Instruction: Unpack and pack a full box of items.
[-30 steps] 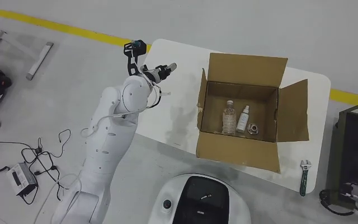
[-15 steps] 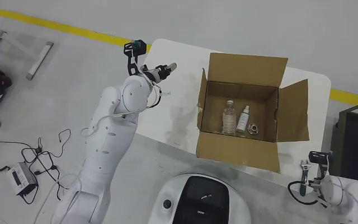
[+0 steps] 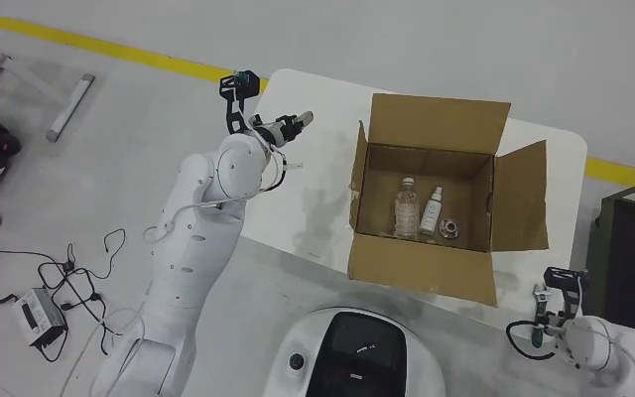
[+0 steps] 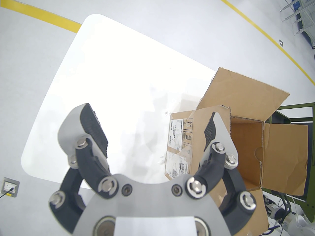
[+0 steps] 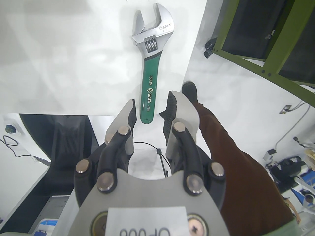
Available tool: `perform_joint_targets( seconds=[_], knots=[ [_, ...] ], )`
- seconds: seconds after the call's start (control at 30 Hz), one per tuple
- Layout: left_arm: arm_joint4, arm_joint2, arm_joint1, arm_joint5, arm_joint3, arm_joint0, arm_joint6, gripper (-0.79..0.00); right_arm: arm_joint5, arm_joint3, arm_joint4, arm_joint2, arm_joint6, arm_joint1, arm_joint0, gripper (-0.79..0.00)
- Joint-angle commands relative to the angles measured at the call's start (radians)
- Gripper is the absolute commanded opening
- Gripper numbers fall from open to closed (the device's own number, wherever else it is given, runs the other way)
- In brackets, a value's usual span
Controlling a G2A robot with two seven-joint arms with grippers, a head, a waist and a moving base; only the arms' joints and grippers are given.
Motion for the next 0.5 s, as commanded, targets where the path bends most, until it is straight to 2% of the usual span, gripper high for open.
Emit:
perform_joint_targets(
  seconds=[0.0, 0.2, 0.47],
  knots=[
    [0.0, 0.0, 0.0, 0.0, 0.0, 0.0, 0.0, 0.0, -0.002, -0.003, 0.026, 0.016, -0.037, -0.001, -0.024, -0.489],
    [0.0, 0.0, 0.0, 0.0, 0.0, 0.0, 0.0, 0.0, -0.022, -0.006, 0.094, 0.048, -0.116, -0.003, -0.069, -0.493],
    [0.0, 0.0, 0.0, 0.0, 0.0, 0.0, 0.0, 0.0, -0.031, 0.049, 0.089, 0.029, -0.175, -0.001, -0.052, -0.508]
  ],
)
